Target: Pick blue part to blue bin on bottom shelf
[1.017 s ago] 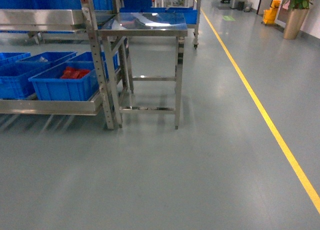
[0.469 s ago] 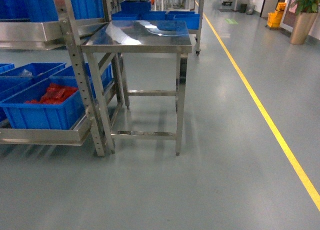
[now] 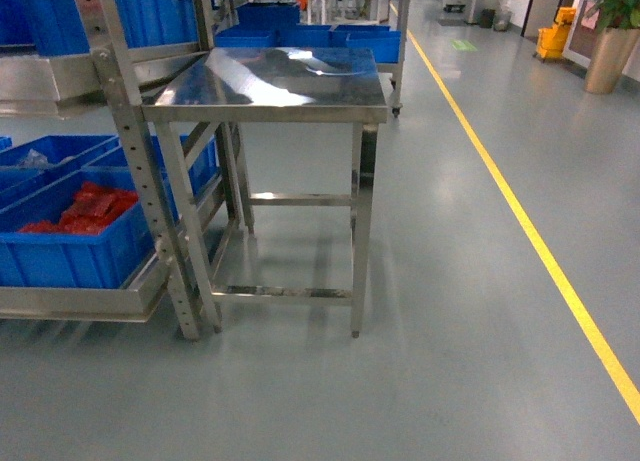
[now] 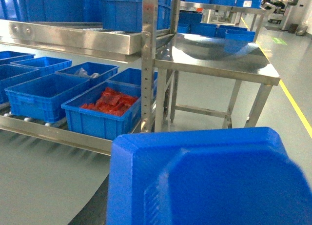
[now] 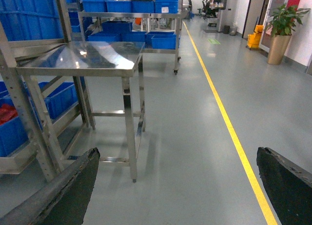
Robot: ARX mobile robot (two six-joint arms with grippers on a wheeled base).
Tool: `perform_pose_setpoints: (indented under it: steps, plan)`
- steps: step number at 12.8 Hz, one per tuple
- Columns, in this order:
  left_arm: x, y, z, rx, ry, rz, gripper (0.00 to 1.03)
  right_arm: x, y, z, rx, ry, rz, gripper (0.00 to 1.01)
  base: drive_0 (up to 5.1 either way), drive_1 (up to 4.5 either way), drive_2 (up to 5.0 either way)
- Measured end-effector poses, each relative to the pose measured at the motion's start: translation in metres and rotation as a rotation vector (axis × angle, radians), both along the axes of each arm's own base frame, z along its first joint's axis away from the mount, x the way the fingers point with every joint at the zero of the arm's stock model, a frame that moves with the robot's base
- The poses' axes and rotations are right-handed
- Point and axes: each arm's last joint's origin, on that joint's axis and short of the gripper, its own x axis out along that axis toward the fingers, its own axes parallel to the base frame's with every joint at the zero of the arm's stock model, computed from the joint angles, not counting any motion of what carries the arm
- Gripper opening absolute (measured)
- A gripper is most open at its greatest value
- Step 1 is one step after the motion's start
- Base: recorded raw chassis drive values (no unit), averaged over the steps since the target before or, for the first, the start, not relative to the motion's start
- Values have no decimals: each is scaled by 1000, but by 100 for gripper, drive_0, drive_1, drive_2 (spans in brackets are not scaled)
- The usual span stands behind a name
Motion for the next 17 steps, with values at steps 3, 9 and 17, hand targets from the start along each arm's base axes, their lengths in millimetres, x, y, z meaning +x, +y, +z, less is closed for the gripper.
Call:
perform_pose_setpoints:
  steps: [3,9,17]
  plan:
    - [0,0,0,0,-1,1,43,0,0,0,0,0,0,98,-3,421,-427]
    - [0,0,0,0,0,1,43,0,0,0,0,-1,0,98,-3,421,-427]
    - [0,0,0,0,1,1,43,0,0,0,0,0,0,98,-3,421,-427]
